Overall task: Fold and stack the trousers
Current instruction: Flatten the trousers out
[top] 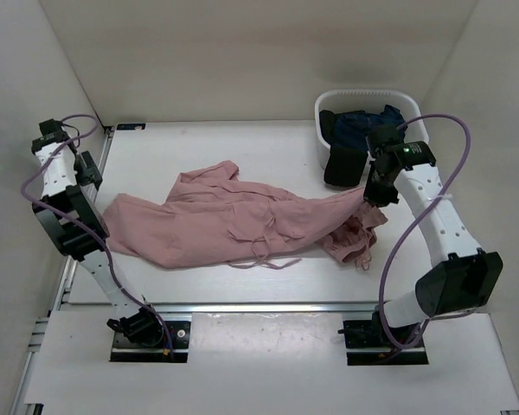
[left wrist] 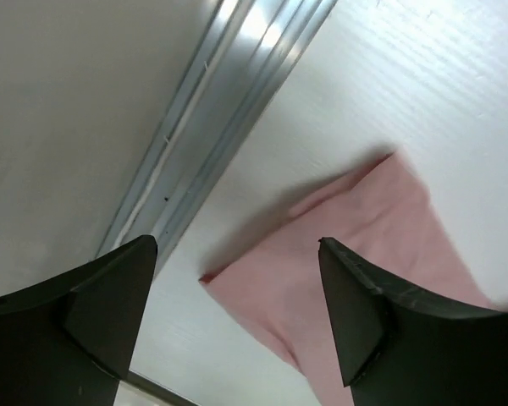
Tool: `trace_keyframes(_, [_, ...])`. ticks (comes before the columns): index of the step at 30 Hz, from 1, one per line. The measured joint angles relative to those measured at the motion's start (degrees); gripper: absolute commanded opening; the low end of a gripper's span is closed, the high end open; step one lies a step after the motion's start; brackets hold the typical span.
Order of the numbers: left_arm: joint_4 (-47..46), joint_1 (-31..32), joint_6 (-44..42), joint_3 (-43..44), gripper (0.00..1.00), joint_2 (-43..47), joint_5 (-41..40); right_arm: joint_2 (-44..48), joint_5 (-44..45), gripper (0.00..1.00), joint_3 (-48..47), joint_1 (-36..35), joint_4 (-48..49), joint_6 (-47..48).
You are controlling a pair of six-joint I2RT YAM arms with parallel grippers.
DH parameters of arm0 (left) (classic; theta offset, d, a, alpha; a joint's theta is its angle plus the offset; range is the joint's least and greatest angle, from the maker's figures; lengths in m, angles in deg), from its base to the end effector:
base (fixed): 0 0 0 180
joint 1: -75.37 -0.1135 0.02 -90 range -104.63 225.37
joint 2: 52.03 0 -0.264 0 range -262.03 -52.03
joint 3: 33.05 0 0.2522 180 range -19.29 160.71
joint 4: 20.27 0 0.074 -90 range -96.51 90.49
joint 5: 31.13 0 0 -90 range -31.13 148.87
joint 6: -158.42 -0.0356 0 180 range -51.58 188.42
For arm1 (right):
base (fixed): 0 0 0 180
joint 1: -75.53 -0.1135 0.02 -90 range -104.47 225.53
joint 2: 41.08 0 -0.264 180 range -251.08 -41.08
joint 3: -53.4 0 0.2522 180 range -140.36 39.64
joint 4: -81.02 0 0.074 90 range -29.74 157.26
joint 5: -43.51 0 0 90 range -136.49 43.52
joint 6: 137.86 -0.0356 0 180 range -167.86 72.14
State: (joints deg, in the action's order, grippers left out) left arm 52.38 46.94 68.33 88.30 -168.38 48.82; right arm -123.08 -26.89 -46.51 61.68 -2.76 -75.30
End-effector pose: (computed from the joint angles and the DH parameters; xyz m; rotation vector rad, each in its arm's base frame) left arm 0.3751 0.2101 0.2712 -0.7281 2.6864 0.3726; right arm 0.2623 0.0524 0.3543 0.4063 2.5919 -0.2262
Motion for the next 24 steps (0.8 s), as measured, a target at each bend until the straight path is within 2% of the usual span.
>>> trace_keyframes(3, [2.08, -0.42, 0.09, 0.13, 0.89, -2.60, 1.66, -2.29, -0.46, 0.00, 0.04, 0.68, 1.42, 0.94])
trace_keyframes(9, [2.54, -2.67, 0.09, -14.56, 0.85, 7.45, 4.57, 0.35, -0.98, 0.00, 1.05, 2.38, 2.45, 2.03])
trace_keyframes(12, [2.75, -3.37, 0.11, -19.37, 0.84, 9.62, 5.57, 1.38, -1.44, 0.00, 1.73, 3.43, 2.45, 2.40])
trace_keyframes(16, [2.19, -4.11, 0.11, -22.69, 0.84, 7.39, 7.17, 1.51, -1.88, 0.00, 1.84, 4.13, 2.54, 2.47])
trace_keyframes(24, [0.68, -5.55, 0.13, -22.99, 0.78, 1.46, 10.43, 2.99, -2.08, 0.00, 3.15, 4.13, 2.54, 2.51])
